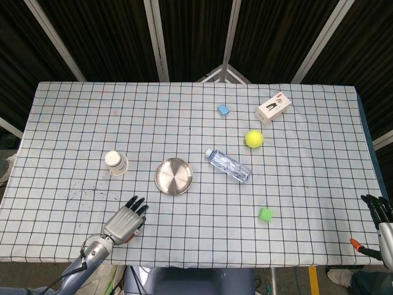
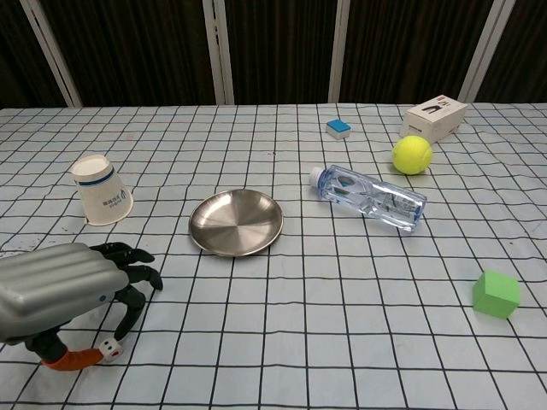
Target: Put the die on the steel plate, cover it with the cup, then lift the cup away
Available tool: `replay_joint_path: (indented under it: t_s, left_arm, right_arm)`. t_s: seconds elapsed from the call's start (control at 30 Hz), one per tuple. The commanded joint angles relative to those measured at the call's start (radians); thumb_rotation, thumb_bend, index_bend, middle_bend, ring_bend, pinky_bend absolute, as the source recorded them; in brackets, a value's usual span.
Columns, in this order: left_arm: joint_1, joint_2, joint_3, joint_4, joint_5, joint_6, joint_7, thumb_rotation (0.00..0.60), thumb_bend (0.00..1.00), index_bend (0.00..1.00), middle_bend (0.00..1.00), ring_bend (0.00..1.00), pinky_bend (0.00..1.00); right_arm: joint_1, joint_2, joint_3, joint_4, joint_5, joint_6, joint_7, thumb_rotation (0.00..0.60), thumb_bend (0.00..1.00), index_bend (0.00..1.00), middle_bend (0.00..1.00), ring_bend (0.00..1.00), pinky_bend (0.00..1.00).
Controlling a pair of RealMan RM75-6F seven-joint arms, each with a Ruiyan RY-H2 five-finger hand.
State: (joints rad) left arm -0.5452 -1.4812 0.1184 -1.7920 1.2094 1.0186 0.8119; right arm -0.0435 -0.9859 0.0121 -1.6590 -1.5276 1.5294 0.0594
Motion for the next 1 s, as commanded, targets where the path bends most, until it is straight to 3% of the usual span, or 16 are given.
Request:
replay_joint_path:
  t_s: [0.03, 0.37, 0.57, 0.8, 1.0]
  left_arm:
    - [0.001, 0.002, 0.000, -0.003, 0.010, 0.007, -0.004, 0.600, 0.58, 0.57, 0.17, 0.00, 0.04]
    - [0.005, 0.039, -0.030, -0.069, 0.105, 0.074, -0.058, 0.600, 0.59, 0.58, 0.18, 0.00, 0.04]
    - [-0.016, 0.069, -0.093, -0.125, 0.117, 0.105, -0.048, 0.600, 0.58, 0.59, 0.19, 0.00, 0.06]
    - [-0.139, -0.029, -0.266, 0.021, -0.083, 0.033, 0.055, 0.600, 0.56, 0.60, 0.19, 0.00, 0.07]
    - [-0.237, -0.137, -0.349, 0.158, -0.228, -0.007, 0.138, 0.600, 0.56, 0.60, 0.20, 0.00, 0.07]
  right_arm:
    - [0.000, 0.000, -0.001, 0.000, -0.002, 0.001, 0.000, 0.600, 0.13, 0.12, 0.14, 0.10, 0.03]
    - [0.002, -0.002, -0.004, -0.002, -0.011, 0.001, -0.001, 0.600, 0.13, 0.12, 0.14, 0.10, 0.03]
    - [0.000, 0.001, -0.002, -0.003, -0.007, 0.004, 0.003, 0.600, 0.13, 0.12, 0.14, 0.10, 0.03]
    - [0.001, 0.000, -0.005, -0.005, -0.011, 0.002, -0.002, 0.600, 0.13, 0.12, 0.14, 0.10, 0.03]
    - [0.003, -0.001, -0.007, -0.006, -0.010, -0.005, -0.007, 0.600, 0.13, 0.12, 0.14, 0.10, 0.03]
